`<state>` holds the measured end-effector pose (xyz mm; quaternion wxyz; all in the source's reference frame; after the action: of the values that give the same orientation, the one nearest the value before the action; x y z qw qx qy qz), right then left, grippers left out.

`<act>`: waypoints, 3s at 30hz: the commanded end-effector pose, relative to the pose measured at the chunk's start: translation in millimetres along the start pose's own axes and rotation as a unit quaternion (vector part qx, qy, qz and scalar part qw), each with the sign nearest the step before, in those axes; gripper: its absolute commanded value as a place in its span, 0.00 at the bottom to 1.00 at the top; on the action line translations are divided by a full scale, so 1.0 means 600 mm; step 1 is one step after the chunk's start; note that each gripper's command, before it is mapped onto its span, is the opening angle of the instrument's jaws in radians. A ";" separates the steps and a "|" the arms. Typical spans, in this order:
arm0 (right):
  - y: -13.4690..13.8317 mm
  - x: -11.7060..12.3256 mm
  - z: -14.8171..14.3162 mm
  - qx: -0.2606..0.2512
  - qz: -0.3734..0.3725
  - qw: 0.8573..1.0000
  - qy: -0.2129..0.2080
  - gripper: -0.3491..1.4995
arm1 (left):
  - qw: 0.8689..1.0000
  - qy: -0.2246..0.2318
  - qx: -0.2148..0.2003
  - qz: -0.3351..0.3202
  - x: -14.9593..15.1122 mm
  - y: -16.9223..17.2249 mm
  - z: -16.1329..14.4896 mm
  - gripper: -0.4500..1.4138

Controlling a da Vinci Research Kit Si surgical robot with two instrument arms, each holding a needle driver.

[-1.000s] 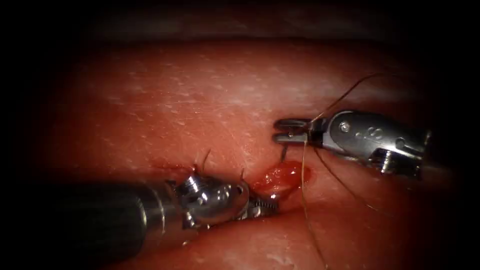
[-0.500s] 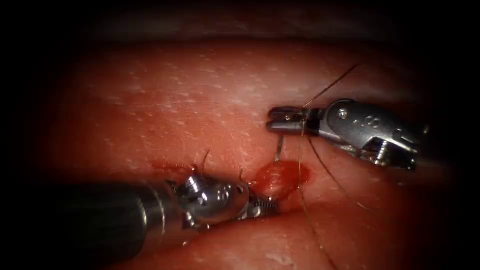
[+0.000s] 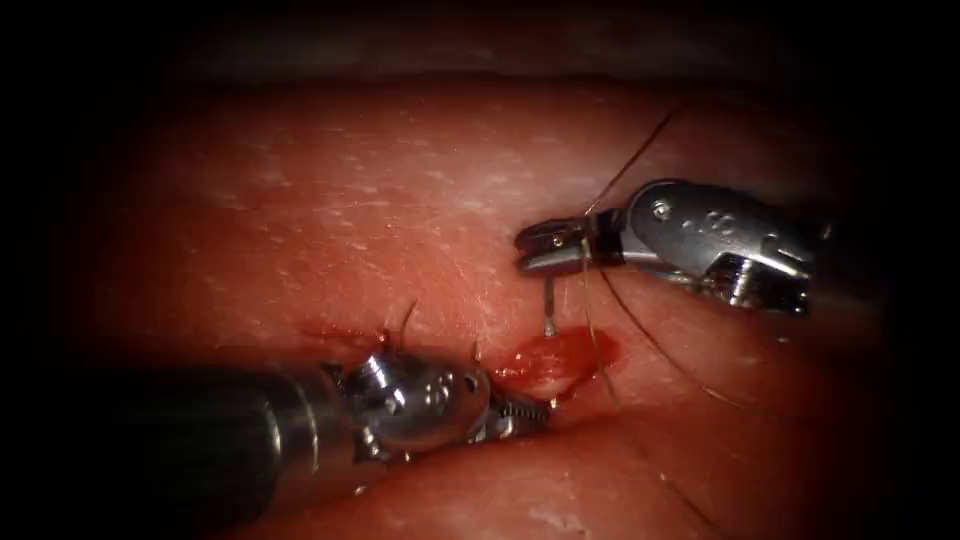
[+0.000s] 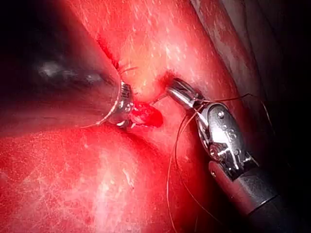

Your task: Wound Closure

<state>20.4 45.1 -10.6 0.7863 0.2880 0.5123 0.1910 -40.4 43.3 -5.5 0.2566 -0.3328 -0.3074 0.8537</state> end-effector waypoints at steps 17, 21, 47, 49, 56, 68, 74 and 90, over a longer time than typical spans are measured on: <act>0.0046 0.0002 0.0006 0.012 0.202 0.978 0.038 0.00 | 1.000 0.017 0.006 -0.010 0.0053 0.0009 -0.0043 0.32; 0.0040 0.0001 -0.0009 0.027 0.243 0.968 0.053 0.00 | 1.000 0.020 0.004 -0.015 0.0071 0.0020 -0.0056 0.33; -0.0021 -0.0031 -0.0006 0.047 0.343 0.933 0.096 0.98 | 0.961 0.053 0.033 0.270 0.0124 -0.0001 -0.0076 0.46; -0.0018 -0.0033 -0.0009 0.046 0.343 0.933 0.097 0.98 | 0.953 0.059 0.042 0.295 0.0130 -0.0002 -0.0080 0.46; -0.0012 -0.0040 -0.0034 0.043 0.344 0.933 0.101 0.98 | 0.923 0.074 0.059 0.373 0.0133 0.0004 -0.0099 0.46; -0.0008 -0.0041 -0.0040 0.026 0.338 0.934 0.115 0.98 | 0.897 0.062 0.019 0.438 0.0103 0.0020 -0.0055 0.47; -0.0010 -0.0039 -0.0035 0.026 0.336 0.935 0.115 0.99 | 0.896 0.055 0.023 0.439 0.0099 0.0006 -0.0055 0.47; -0.0012 -0.0040 -0.0036 0.025 0.333 0.935 0.115 0.99 | 0.936 0.055 0.054 0.343 0.0091 -0.0019 -0.0048 0.05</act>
<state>16.8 43.6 -10.6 0.6066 0.4366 0.4790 0.4605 -40.9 48.5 -9.2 -0.0128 -0.4468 -0.1146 0.8871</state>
